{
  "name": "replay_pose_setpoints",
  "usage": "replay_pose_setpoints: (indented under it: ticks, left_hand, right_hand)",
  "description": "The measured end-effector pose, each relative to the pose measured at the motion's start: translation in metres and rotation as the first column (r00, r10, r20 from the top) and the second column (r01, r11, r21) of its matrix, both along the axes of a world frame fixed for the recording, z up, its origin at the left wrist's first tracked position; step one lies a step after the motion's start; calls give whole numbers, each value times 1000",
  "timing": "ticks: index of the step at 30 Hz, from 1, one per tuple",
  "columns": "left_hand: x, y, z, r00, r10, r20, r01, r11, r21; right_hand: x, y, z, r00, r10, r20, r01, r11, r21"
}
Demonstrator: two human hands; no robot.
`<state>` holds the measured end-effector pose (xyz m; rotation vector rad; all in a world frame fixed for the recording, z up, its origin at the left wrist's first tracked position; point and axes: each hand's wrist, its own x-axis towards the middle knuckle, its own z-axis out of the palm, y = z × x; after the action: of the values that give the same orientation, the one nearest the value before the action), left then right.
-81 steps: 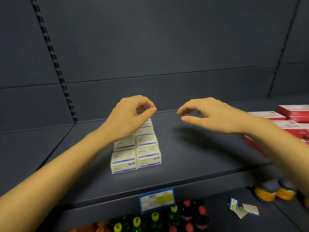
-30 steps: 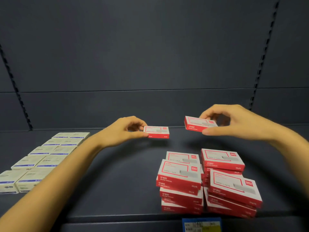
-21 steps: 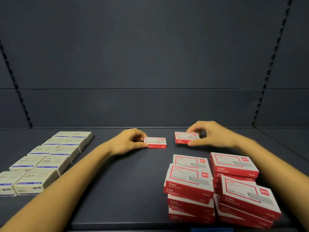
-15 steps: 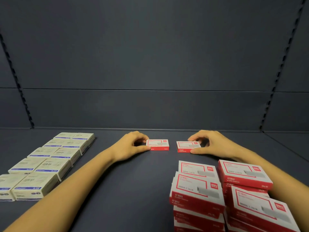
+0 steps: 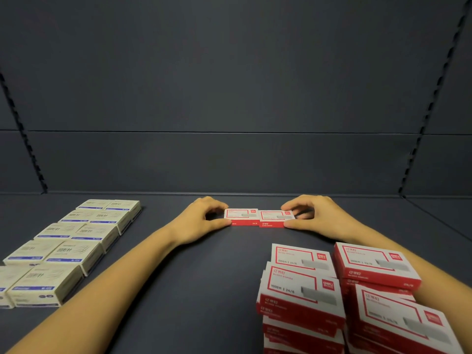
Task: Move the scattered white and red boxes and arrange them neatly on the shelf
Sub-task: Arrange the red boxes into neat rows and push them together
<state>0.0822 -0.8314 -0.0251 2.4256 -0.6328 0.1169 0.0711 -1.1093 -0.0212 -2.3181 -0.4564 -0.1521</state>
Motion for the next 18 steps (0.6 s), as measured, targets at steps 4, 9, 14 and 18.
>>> replay_pose_setpoints:
  ticks: [4,9,14,18]
  left_hand:
    - [-18,-6,11,991,52,121,-46,998,-52]
    - [-80,-11,42,964,-265,13,257,920,-295]
    - [-122,-16,42,904,-423,-57,403,890,-212]
    - [-131,-19,38,920,-390,-26,376,902,-212]
  right_hand:
    - [-13,-5,12,999,2,41,1,998,-59]
    - [-61,-26,52,995,44,87,-42,999,-17]
    - [-114,-47,70,984,165,68,-160,984,-82]
    - [-137,-58,71,979,188,72,-176,972,-156]
